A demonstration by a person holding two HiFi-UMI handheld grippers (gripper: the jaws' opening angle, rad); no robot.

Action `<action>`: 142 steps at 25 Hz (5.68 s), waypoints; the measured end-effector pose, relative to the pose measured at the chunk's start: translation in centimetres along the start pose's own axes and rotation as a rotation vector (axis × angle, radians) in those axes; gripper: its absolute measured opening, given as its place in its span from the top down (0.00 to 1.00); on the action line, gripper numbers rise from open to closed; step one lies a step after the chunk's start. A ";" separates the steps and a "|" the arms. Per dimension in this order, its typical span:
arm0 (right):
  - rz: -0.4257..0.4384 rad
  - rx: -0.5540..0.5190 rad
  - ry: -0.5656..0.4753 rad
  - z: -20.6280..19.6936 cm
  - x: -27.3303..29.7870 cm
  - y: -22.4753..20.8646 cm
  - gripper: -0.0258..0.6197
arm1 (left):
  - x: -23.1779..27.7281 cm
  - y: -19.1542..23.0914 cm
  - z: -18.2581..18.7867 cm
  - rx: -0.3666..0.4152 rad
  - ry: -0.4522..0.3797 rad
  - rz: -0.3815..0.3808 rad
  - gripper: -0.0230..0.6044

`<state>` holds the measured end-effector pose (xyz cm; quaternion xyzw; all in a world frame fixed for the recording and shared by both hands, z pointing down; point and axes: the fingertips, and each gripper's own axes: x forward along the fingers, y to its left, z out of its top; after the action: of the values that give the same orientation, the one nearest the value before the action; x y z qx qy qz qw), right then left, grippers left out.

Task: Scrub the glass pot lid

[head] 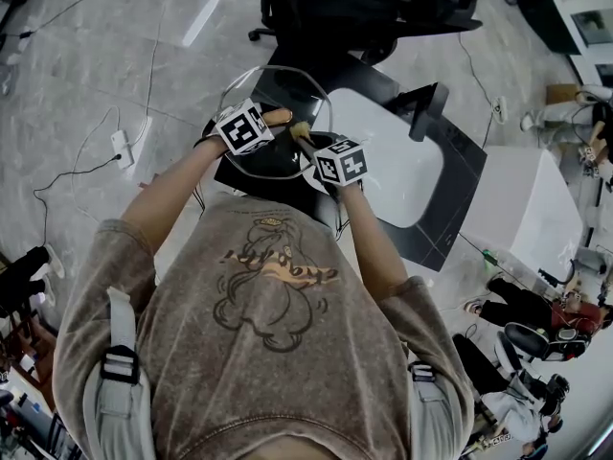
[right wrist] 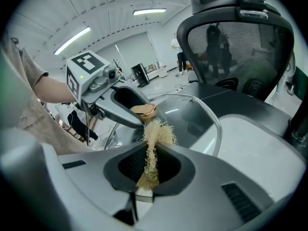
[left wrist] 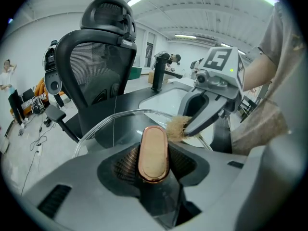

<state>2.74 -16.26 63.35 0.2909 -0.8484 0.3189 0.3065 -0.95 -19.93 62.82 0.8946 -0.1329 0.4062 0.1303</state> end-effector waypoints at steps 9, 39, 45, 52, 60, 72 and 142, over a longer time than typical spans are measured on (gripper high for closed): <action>0.030 -0.017 0.061 2.5 1.1 -1.9 0.90 | 0.0 0.0 0.1 0.001 -0.008 0.002 0.66; 0.206 -0.086 0.331 10.3 8.6 -1.4 0.90 | 0.1 0.1 -0.2 0.025 -0.040 0.076 0.67; 0.221 -0.137 0.342 10.5 9.4 -0.3 0.90 | 0.2 0.1 -0.4 0.030 -0.038 0.078 0.67; 0.262 -0.170 0.404 10.7 10.0 0.4 0.90 | 0.2 0.0 -0.4 0.021 -0.035 0.082 0.67; 0.289 -0.182 0.410 11.7 11.8 1.8 0.90 | 0.3 0.0 -0.5 0.022 -0.033 0.092 0.67; 0.294 -0.227 0.416 12.3 12.9 2.6 0.90 | 0.4 0.1 -0.4 0.007 -0.044 0.078 0.67; -0.083 0.205 0.057 6.4 1.9 -12.0 0.90 | 0.6 0.2 -0.4 -0.047 -0.046 0.078 0.67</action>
<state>7.64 -28.93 65.15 0.3464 -0.7895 0.3992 0.3120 -0.91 -20.04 63.56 0.8946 -0.1799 0.3871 0.1322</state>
